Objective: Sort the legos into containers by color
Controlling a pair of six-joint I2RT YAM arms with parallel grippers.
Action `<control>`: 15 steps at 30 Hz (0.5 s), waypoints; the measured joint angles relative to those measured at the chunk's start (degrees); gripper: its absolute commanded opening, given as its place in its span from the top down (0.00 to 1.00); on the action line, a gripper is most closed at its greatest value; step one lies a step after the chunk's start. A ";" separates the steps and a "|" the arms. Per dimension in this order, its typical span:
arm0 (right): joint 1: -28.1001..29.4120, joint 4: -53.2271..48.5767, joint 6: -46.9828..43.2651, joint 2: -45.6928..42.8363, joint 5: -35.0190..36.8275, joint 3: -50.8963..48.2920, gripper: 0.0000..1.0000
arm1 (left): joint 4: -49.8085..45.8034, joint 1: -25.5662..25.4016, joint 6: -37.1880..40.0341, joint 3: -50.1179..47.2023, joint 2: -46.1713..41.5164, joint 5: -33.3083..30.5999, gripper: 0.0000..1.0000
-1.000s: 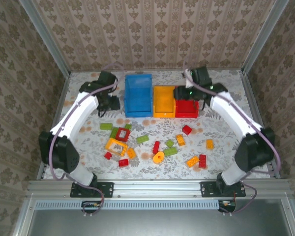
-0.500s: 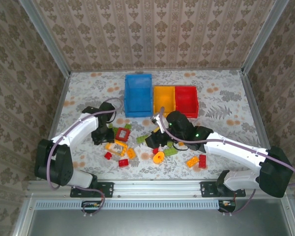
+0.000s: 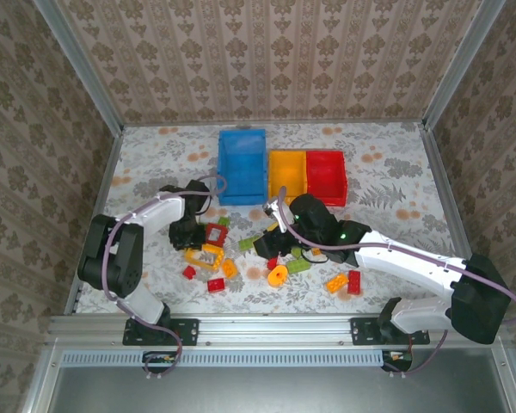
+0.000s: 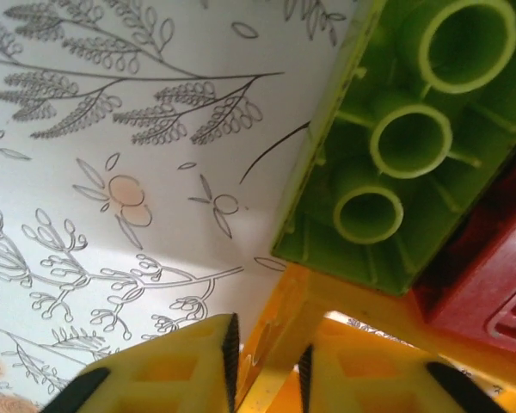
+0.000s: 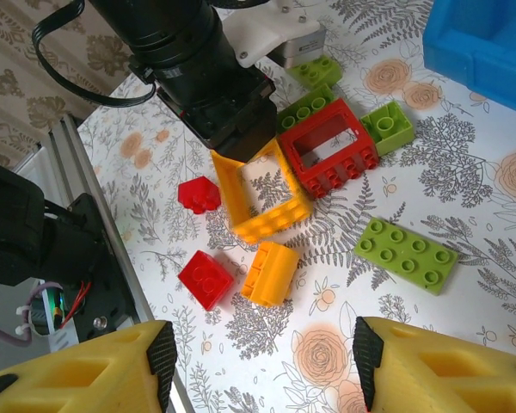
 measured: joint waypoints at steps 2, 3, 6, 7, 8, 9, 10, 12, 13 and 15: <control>0.00 -0.02 -0.02 0.00 0.00 0.00 0.41 | 0.39 -0.07 0.57 0.00 0.90 -0.09 0.82; 0.00 -0.02 -0.02 0.00 0.02 0.00 0.41 | 0.44 -0.11 0.74 0.00 1.05 -0.17 0.84; 0.00 -0.04 -0.02 0.00 0.04 0.00 0.42 | 0.39 -0.59 1.14 0.00 1.01 -0.66 0.90; 0.00 -0.04 -0.02 0.00 0.04 0.00 0.42 | 0.37 -0.83 1.27 0.04 0.79 -0.92 0.92; 0.00 -0.04 -0.02 0.00 0.07 0.00 0.43 | 0.24 -1.09 1.27 0.11 0.44 -1.07 0.93; 0.00 -0.04 -0.02 0.00 0.15 0.00 0.43 | 0.07 -1.42 1.40 0.24 -0.11 -1.27 0.95; 0.00 -0.04 -0.02 0.00 0.33 0.00 0.43 | -0.35 -1.86 1.42 0.44 -0.72 -1.60 0.96; 0.00 -0.07 -0.02 0.00 0.92 0.00 0.44 | -1.92 -2.78 1.42 1.16 -1.95 -2.64 0.99; 0.00 -0.09 -0.02 0.00 1.36 0.00 0.44 | -2.80 -3.13 1.42 1.62 -2.49 -3.10 1.00; -0.07 -0.15 -0.02 0.00 2.47 0.02 0.44 | -5.44 -3.54 1.36 3.32 -3.96 -3.91 1.00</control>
